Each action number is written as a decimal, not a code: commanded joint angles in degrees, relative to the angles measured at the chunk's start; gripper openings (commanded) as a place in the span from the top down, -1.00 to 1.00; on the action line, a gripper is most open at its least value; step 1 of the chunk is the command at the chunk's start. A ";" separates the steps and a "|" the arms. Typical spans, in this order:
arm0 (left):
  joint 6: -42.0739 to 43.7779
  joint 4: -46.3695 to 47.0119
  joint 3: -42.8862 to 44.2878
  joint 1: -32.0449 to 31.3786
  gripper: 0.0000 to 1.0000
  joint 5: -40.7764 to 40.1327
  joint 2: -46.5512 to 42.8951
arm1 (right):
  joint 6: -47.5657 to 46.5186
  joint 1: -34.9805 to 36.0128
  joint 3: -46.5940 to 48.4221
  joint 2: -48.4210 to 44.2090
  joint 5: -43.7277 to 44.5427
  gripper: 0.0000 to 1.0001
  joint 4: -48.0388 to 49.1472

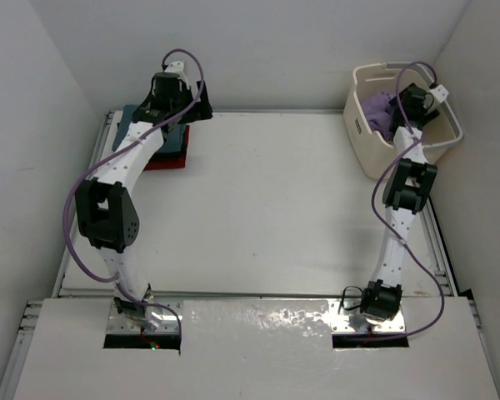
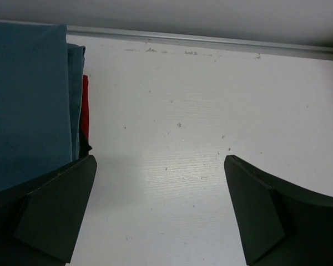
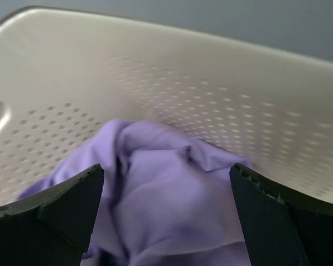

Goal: Fold and stack the t-shirts
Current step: Grab crumpled tshirt from bin with the right arm

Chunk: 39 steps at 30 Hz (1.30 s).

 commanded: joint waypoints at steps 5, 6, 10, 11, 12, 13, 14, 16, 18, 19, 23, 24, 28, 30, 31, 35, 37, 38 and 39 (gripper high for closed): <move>-2.18 1.15 1.68 -1.32 -0.99 -4.62 -4.54 | 1.76 0.24 -0.59 4.30 -9.93 -0.77 0.30; -2.62 1.24 1.59 -1.32 -0.99 -5.24 -4.72 | 2.29 0.33 -0.77 4.21 -10.99 -0.74 -0.85; -2.63 0.89 1.59 -1.41 -1.00 -5.51 -5.07 | 1.24 0.69 -0.33 3.60 -12.67 -0.48 -8.22; -2.28 0.45 1.50 -1.41 -0.99 -6.29 -5.42 | 0.63 0.69 -0.33 3.16 -13.11 -0.35 -12.50; -2.27 0.19 1.50 -1.32 -0.99 -6.91 -5.51 | 0.36 0.69 -0.77 2.02 -14.16 -0.32 -15.16; -2.10 -0.34 1.42 -1.41 -1.00 -7.52 -5.77 | 0.36 0.77 -1.12 1.49 -14.08 -0.26 -20.75; -1.75 -0.43 1.41 -1.41 -0.99 -8.66 -6.21 | -0.34 0.69 -1.03 1.05 -14.43 -0.12 -23.77; -1.57 -0.87 1.15 -1.41 -1.00 -9.72 -6.74 | -0.70 0.77 -1.12 -0.18 -14.26 -0.08 -31.14; -0.87 -0.52 0.10 -1.41 -0.99 -10.25 -7.79 | -0.96 0.77 -2.00 -1.32 -14.08 -0.01 -33.89; -0.61 -0.52 -0.34 -1.41 -0.99 -10.51 -8.32 | -1.13 0.86 -2.44 -1.50 -13.82 0.15 -33.47; 0.45 -0.69 -2.54 -1.41 -0.99 -12.27 -10.69 | -4.63 1.56 -3.92 -1.33 -18.02 1.00 -25.32; 0.71 -1.13 -2.71 -1.41 -0.99 -12.36 -10.96 | -5.43 1.74 -4.46 -1.76 -18.90 1.00 -23.03; 1.15 -0.08 -4.73 -1.41 -0.99 -12.89 -14.03 | -6.67 2.00 -8.58 -9.03 -18.57 1.00 -14.78; 1.07 1.49 -6.40 -1.41 -0.99 -12.19 -15.18 | -7.72 2.70 -15.34 -14.14 -17.42 1.00 -9.94; 1.07 2.20 -7.02 -1.41 -0.99 -11.49 -16.31 | -8.25 3.40 -19.62 -19.03 -17.68 1.00 -4.52; 0.63 4.66 -9.74 -1.41 -0.99 -10.60 -18.43 | -7.82 5.16 -24.39 -28.45 -19.52 1.00 4.13; 0.02 5.72 -10.88 -1.41 -0.99 -10.52 -19.83 | -7.73 6.30 -26.07 -31.90 -19.88 1.00 7.31; -0.51 6.68 -12.11 -1.41 -1.00 -10.43 -20.27 | -7.38 6.48 -26.34 -34.53 -21.27 1.00 8.19; -0.69 7.21 -12.73 -1.41 -0.99 -9.73 -20.71 | -7.12 6.75 -26.26 -35.51 -23.03 1.00 10.46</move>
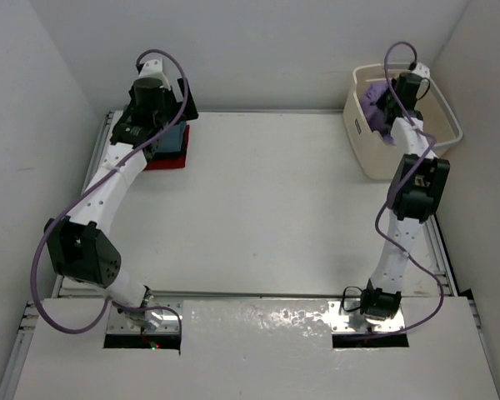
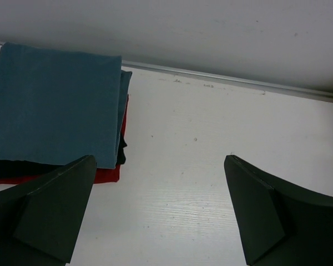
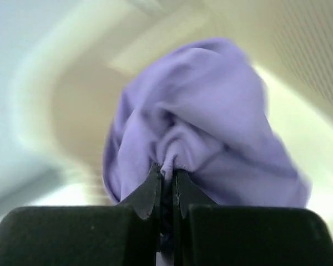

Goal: Fold and stack the t-shirts
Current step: Grab crumpled tshirt from bin with the right arm, then move the tshirt to the center of the board

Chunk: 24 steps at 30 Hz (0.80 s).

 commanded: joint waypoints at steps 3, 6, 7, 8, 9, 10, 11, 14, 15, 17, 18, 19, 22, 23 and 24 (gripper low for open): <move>-1.90 6.78 -4.26 -0.38 -0.99 5.11 -4.68 | 0.17 3.04 5.75 -12.25 -11.50 1.00 11.63; -3.83 7.49 -6.37 -0.38 -0.99 5.38 -4.94 | -2.29 5.93 11.03 -14.79 -19.75 1.00 9.94; -4.09 7.58 -7.25 -0.38 -0.99 5.99 -5.03 | -2.29 6.72 11.56 -16.98 -22.15 1.00 10.11; -4.45 7.58 -7.61 -0.38 -0.99 6.43 -5.03 | -2.47 7.43 11.74 -17.00 -25.31 1.00 10.20; -4.71 7.49 -7.96 -0.38 -0.99 6.87 -5.03 | -2.03 8.22 11.83 -19.26 -30.91 1.00 10.20; -5.06 7.49 -8.57 -0.38 -1.00 7.83 -5.29 | -0.64 9.79 11.57 -20.59 -33.31 1.00 10.11; -5.24 7.32 -8.92 -0.38 -0.99 8.10 -5.38 | -0.54 9.81 11.65 -21.65 -36.47 1.00 10.11; -5.59 5.48 -9.37 -0.38 -0.99 8.72 -6.17 | 1.66 14.63 7.89 -26.92 -47.28 1.00 12.48; -5.85 5.12 -9.89 -0.29 -0.99 8.54 -7.22 | 2.62 15.43 6.05 -28.41 -48.79 1.00 13.70; -7.08 5.30 -12.08 -0.29 -0.99 7.67 -8.45 | 5.00 16.22 -3.60 -34.38 -49.77 1.00 15.11; -7.43 5.38 -12.70 -0.29 -0.99 7.49 -9.16 | 5.18 16.22 -7.64 -36.75 -49.86 1.00 17.73; -8.39 5.47 -14.36 -0.29 -0.99 7.66 -10.73 | 4.74 16.22 -16.30 -41.12 -49.34 1.00 17.93; -10.68 5.91 -18.22 -0.29 -0.99 7.75 -13.81 | 0.70 16.22 -32.65 -47.12 -44.08 0.59 14.96; -11.82 5.21 -19.11 -0.29 -0.99 6.88 -14.52 | -0.87 16.22 -36.65 -50.89 -38.05 0.22 13.38; -13.66 4.51 -19.91 -0.29 -1.00 6.00 -15.92 | -4.28 16.22 -43.04 -52.58 -33.82 -0.05 8.67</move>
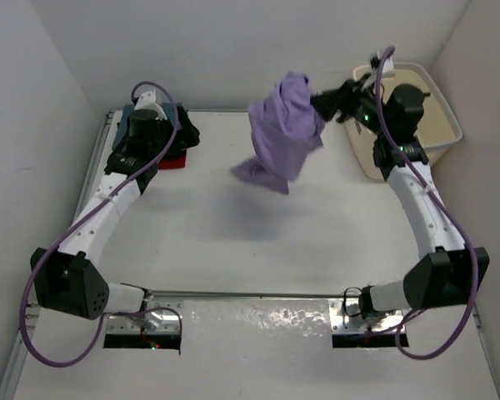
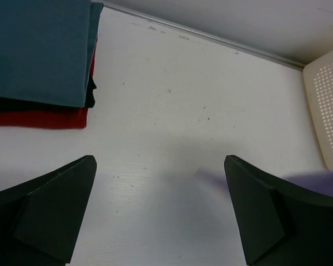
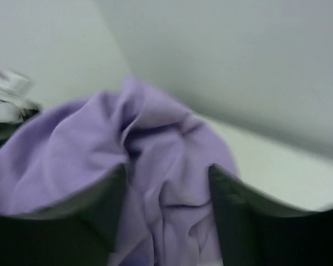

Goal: Fold and stack the t-shirts
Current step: Move the tshirt to the center of the board

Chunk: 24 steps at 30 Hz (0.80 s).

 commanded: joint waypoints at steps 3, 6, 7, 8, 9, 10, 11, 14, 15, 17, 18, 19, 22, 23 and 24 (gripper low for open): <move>-7.67 -0.86 -6.96 -0.29 -1.00 -2.51 -7.19 | -9.28 -1.09 -20.69 -9.42 32.34 -0.55 -15.80; -10.83 -2.53 -12.93 -0.38 -0.99 -1.38 -10.44 | -11.31 -1.09 -23.00 -12.33 49.70 -0.98 -26.61; -11.28 -2.97 -14.44 -0.38 -0.99 -0.85 -11.06 | -11.84 -1.09 -23.27 -12.60 51.17 -0.98 -29.36; -12.07 -4.36 -15.84 -0.47 -0.98 -0.58 -11.77 | -12.80 -1.09 -23.79 -12.95 51.36 -0.98 -30.78; -12.95 -4.55 -17.25 -0.56 -0.98 0.03 -12.90 | -13.07 -1.00 -24.67 -14.08 49.36 -0.98 -32.27; -13.04 -4.38 -20.40 -0.64 -0.98 2.64 -13.44 | -13.08 -0.91 -27.11 -14.97 46.73 -0.98 -32.11; -13.57 -4.20 -21.91 -1.17 -0.97 3.63 -13.88 | -13.34 -0.74 -28.88 -15.85 43.40 -0.98 -31.33; -14.53 -4.81 -25.96 -5.20 -0.96 7.24 -13.54 | -17.80 5.47 -34.42 -19.45 37.13 -0.98 -28.51; -14.54 -5.08 -27.27 -6.69 -0.95 6.98 -13.01 | -18.78 7.16 -35.04 -20.50 36.43 -0.98 -29.29; -15.93 -6.74 -28.25 -11.44 -0.94 4.88 -11.61 | -21.41 10.41 -35.40 -20.95 33.88 -0.98 -30.26; -16.90 -6.58 -29.38 -12.59 -0.91 5.13 -9.86 | -23.69 13.82 -36.01 -21.04 33.52 -0.98 -30.53; -17.52 -5.62 -29.92 -14.43 -0.87 5.13 -9.06 | -25.62 15.68 -36.54 -21.30 32.30 -0.98 -30.88; -20.07 -1.93 -32.29 -17.86 -0.83 4.25 -6.16 | -29.24 21.40 -38.82 -21.30 31.42 -0.98 -32.20; -20.25 0.09 -32.38 -18.65 -0.80 4.25 -5.28 | -29.86 22.28 -39.61 -21.39 29.58 -0.98 -31.68; -20.95 0.54 -32.21 -19.53 -0.79 2.34 -3.36 | -30.47 24.12 -40.93 -21.57 28.61 -0.98 -31.24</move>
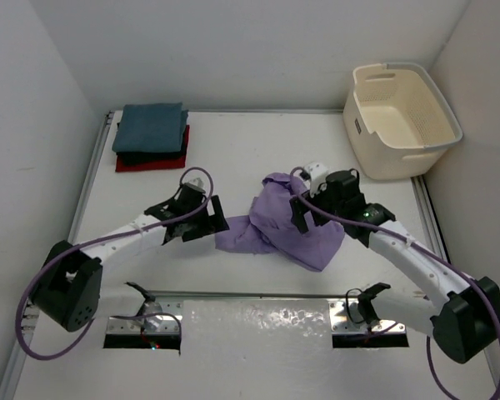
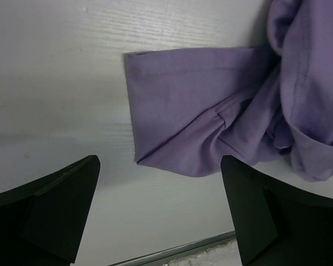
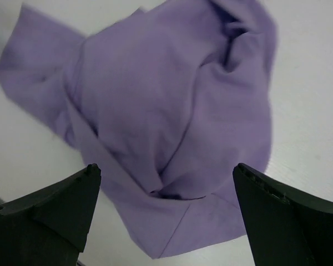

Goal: Fold and stack the t-shirts
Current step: Move the tshirt to the center of the board, then flatten out the tshirt

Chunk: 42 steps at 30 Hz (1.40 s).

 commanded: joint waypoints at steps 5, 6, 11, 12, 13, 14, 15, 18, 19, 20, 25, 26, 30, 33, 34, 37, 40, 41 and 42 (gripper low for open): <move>-3.47 5.19 -0.14 -3.92 -0.65 -5.24 7.54 | -8.79 7.09 -3.85 -0.61 -9.30 -0.95 0.27; -3.21 6.77 -0.58 -4.27 -0.59 -4.98 8.16 | -9.23 7.87 -4.29 -0.26 -10.00 -0.94 0.26; -3.65 10.47 -0.32 -7.00 -0.39 -5.06 12.81 | -9.06 8.58 -5.52 2.20 -7.64 -0.83 1.84; -3.73 10.82 0.55 -7.26 -0.35 -4.89 13.78 | -8.62 8.58 -5.79 2.99 -7.64 -0.81 2.02; -3.56 11.00 1.00 -7.70 -0.23 -4.89 14.75 | -8.35 8.58 -5.96 3.35 -7.81 -0.78 2.28; -3.38 10.91 2.05 -7.88 -0.12 -5.15 16.59 | -7.74 8.67 -6.14 3.53 -7.81 -0.72 2.29; -3.38 10.83 2.49 -7.88 -0.01 -5.32 17.39 | -7.30 8.67 -6.49 3.79 -7.73 -0.70 2.46; -3.03 11.35 3.72 -7.88 0.54 -5.59 19.59 | -6.24 8.76 -7.63 4.75 -6.76 -0.54 2.46; -3.03 10.92 4.07 -7.88 0.88 -5.76 19.94 | -5.98 8.76 -7.90 4.93 -5.37 -0.49 1.94; -3.03 10.74 4.43 -7.88 1.00 -6.03 20.29 | -4.06 8.76 -8.42 5.11 -4.74 -0.43 1.85; -2.51 11.44 4.16 -7.88 1.00 -6.55 17.41 | -2.47 8.76 -9.57 6.08 -2.99 0.42 2.81; -2.50 11.18 4.25 -7.88 1.00 -6.99 16.79 | -2.29 8.76 -9.48 5.99 -2.20 0.61 2.81; -0.23 8.28 8.36 -7.88 1.00 -11.55 12.84 | 0.95 8.76 -6.68 3.89 7.28 1.00 3.51; 1.71 5.56 13.71 -7.79 1.00 -20.05 10.90 | 3.85 7.80 -3.08 2.48 19.74 1.00 3.78; 2.15 3.72 15.40 -7.70 1.00 -22.18 10.55 | 4.56 7.01 -2.02 2.04 24.74 1.00 3.61; 3.82 1.25 22.25 -6.83 1.00 -28.08 9.05 | 7.99 -2.18 0.80 -0.42 25.50 1.00 4.74; 5.22 0.19 25.86 -3.85 1.00 -29.49 7.82 | 9.49 -6.79 3.69 -3.85 31.78 1.00 5.27; 5.58 -0.25 28.22 -3.05 1.00 -31.15 6.77 | 8.71 -8.01 5.62 -4.90 34.70 1.00 5.80; 6.02 -0.77 29.55 -2.26 1.00 -32.04 6.15 | 8.35 -8.46 6.68 -5.69 37.68 1.00 5.98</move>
